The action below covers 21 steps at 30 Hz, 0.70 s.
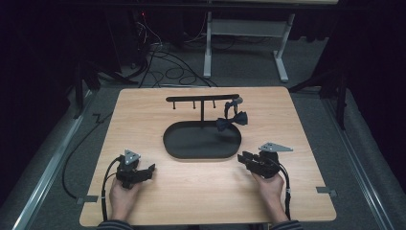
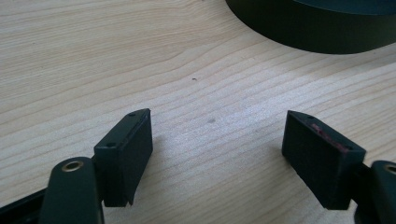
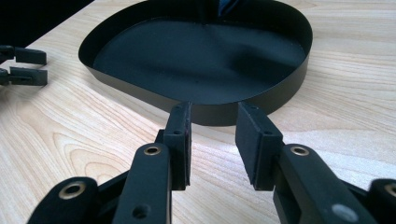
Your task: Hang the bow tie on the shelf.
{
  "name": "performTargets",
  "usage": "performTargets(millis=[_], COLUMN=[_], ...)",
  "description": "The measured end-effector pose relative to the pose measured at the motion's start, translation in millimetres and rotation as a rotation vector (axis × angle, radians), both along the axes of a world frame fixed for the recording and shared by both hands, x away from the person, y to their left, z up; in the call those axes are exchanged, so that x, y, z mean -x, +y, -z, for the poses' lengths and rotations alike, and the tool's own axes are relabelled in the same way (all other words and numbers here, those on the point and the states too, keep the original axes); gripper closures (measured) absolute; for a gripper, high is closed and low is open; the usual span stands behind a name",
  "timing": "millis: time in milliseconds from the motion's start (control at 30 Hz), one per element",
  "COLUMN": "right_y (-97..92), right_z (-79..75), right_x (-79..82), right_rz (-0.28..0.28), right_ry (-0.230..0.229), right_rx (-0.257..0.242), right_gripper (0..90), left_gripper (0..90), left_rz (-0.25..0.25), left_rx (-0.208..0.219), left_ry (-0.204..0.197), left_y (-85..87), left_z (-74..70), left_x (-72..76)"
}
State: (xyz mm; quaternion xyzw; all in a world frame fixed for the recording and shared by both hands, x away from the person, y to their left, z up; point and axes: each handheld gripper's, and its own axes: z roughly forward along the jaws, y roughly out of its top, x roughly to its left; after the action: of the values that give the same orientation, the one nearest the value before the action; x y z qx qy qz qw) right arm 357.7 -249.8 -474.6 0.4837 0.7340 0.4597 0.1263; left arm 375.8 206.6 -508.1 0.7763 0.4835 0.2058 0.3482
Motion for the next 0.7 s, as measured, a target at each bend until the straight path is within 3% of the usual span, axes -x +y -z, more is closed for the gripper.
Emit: performTargets(millis=[333,700], right_y=[2.1,3.2], right_z=[11.3,19.6], right_x=[-1.9,-3.5], right_rz=[0.007,0.018], right_ry=[0.021,0.037], right_rx=[0.026,0.019], right_gripper=[68.2,68.2], left_gripper=[25.0,25.0], left_rz=[0.000,0.000], left_rx=[0.000,0.000], left_ry=[0.000,0.000], left_y=[0.0,0.0], left_z=[0.0,0.0], left_x=[0.0,0.0])
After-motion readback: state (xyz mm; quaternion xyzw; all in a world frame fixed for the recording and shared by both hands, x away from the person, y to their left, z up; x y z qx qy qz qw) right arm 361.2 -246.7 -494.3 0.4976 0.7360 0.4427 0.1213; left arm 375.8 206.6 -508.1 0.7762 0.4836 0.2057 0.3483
